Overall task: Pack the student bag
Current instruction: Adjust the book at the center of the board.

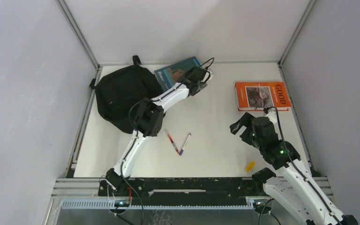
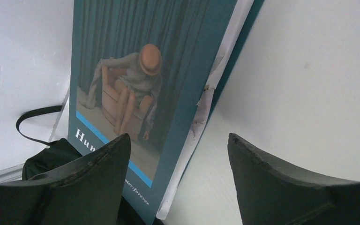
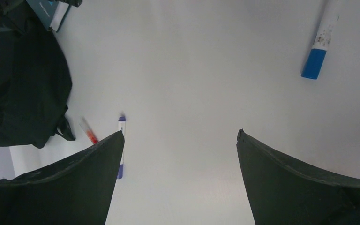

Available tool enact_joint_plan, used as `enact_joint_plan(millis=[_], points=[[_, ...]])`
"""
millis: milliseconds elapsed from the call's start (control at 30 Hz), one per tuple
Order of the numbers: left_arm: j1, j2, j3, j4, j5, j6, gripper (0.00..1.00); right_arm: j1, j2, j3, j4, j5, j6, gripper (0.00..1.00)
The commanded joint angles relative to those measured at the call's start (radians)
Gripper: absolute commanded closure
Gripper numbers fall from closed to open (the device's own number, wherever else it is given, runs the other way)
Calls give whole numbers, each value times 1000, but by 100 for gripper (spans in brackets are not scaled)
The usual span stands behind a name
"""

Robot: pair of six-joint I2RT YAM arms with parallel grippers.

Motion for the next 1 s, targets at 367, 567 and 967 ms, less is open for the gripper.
enact_joint_plan(millis=[367,567,967], points=[[16,42,86,142,-59,111,31,-6,103,4,103,-58,-14,3],[16,52,93,187,-71,131,34,-6,111,4,106,-68,-14,3],[-5,75,85,233,-110,198,72,-4,134,4,120,-81,-18,4]])
